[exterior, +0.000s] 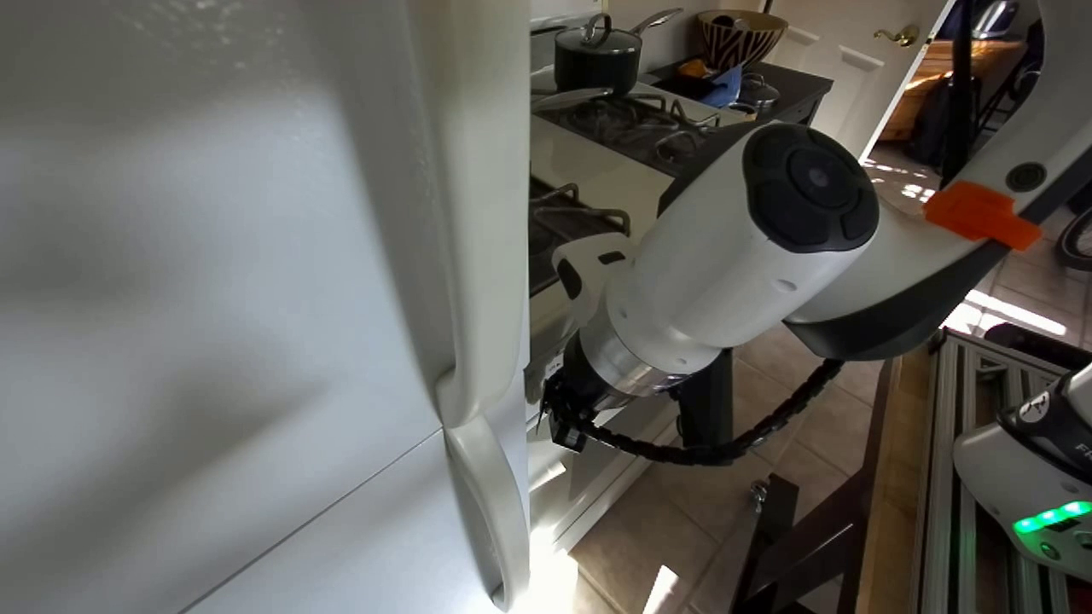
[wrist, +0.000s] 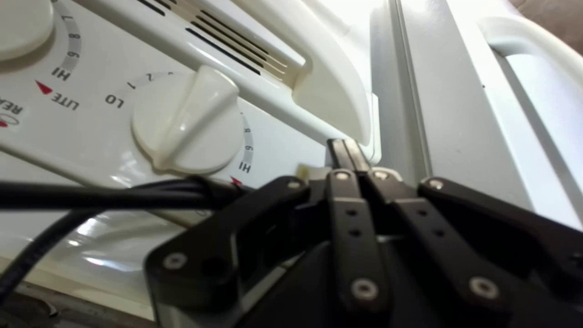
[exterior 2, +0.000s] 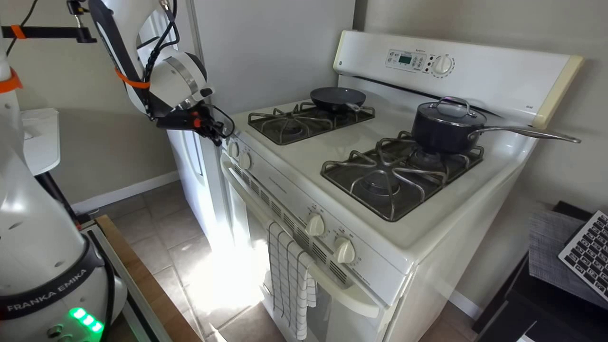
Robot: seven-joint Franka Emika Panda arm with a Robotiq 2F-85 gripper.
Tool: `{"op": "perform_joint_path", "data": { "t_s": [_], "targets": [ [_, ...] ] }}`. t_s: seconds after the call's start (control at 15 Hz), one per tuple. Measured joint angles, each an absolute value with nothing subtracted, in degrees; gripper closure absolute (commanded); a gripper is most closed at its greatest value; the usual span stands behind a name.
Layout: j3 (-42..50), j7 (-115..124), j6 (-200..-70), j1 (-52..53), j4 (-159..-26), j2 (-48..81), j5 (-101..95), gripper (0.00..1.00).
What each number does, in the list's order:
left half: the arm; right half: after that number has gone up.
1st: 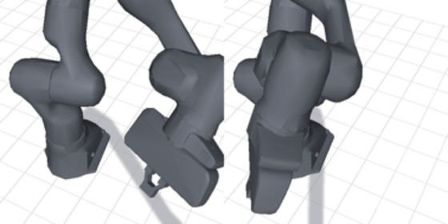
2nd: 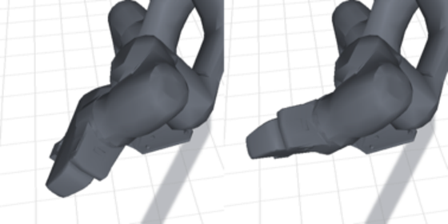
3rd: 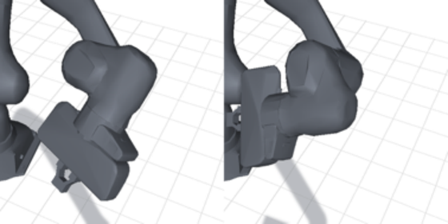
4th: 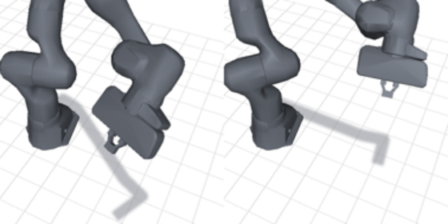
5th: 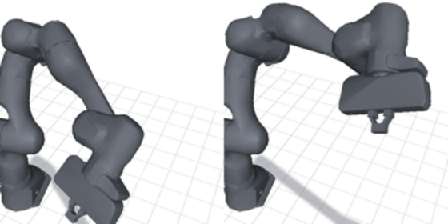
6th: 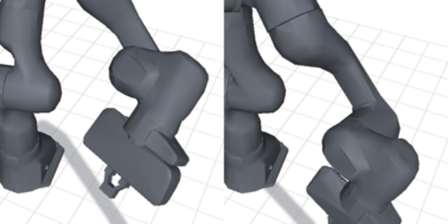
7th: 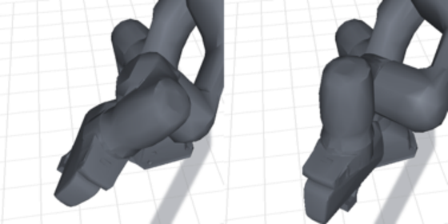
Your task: Flip the switch on the bottom left side of the stove
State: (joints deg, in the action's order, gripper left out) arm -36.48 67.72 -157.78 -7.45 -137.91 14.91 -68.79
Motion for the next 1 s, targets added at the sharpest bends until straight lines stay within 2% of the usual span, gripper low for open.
{"op": "perform_joint_path", "data": {
  "t_s": [1.0],
  "targets": [
    [-35.73,67.73,-157.78,-7.48,-137.71,14.37,-68.79,1.0]
  ]
}}
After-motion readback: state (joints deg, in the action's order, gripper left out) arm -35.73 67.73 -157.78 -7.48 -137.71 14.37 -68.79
